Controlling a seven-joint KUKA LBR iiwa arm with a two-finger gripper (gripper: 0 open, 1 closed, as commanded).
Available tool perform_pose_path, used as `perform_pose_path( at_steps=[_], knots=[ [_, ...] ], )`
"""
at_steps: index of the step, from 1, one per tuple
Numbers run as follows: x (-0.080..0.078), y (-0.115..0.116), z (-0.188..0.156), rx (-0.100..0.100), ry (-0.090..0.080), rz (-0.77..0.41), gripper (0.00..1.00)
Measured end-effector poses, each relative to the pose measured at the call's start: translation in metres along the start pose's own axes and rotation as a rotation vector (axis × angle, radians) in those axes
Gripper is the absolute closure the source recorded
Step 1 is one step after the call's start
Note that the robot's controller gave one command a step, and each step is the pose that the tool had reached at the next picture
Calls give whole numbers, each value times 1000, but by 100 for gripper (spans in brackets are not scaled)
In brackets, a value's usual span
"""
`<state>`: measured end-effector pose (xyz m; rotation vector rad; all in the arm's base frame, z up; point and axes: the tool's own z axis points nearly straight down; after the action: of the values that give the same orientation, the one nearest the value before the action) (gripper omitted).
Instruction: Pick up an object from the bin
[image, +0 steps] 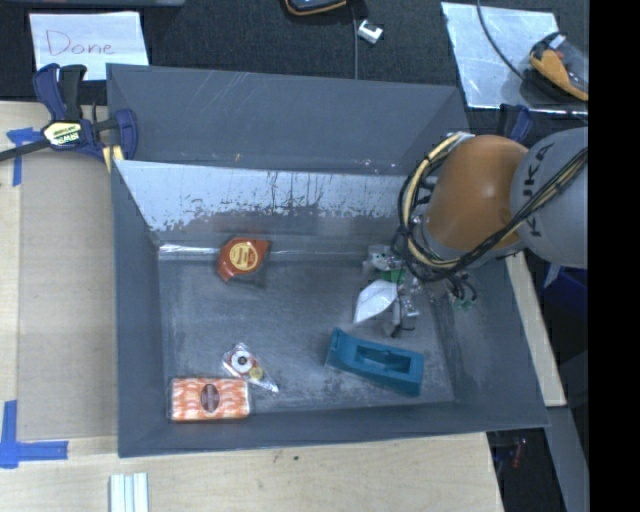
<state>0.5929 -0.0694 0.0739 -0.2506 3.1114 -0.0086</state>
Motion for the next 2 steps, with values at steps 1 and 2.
perform_pose_path(
  at_steps=[1,2],
  knots=[
    [-6,13,0,2,-9,21,0],
    [3,2,3,1,-2,6,0]
  ],
)
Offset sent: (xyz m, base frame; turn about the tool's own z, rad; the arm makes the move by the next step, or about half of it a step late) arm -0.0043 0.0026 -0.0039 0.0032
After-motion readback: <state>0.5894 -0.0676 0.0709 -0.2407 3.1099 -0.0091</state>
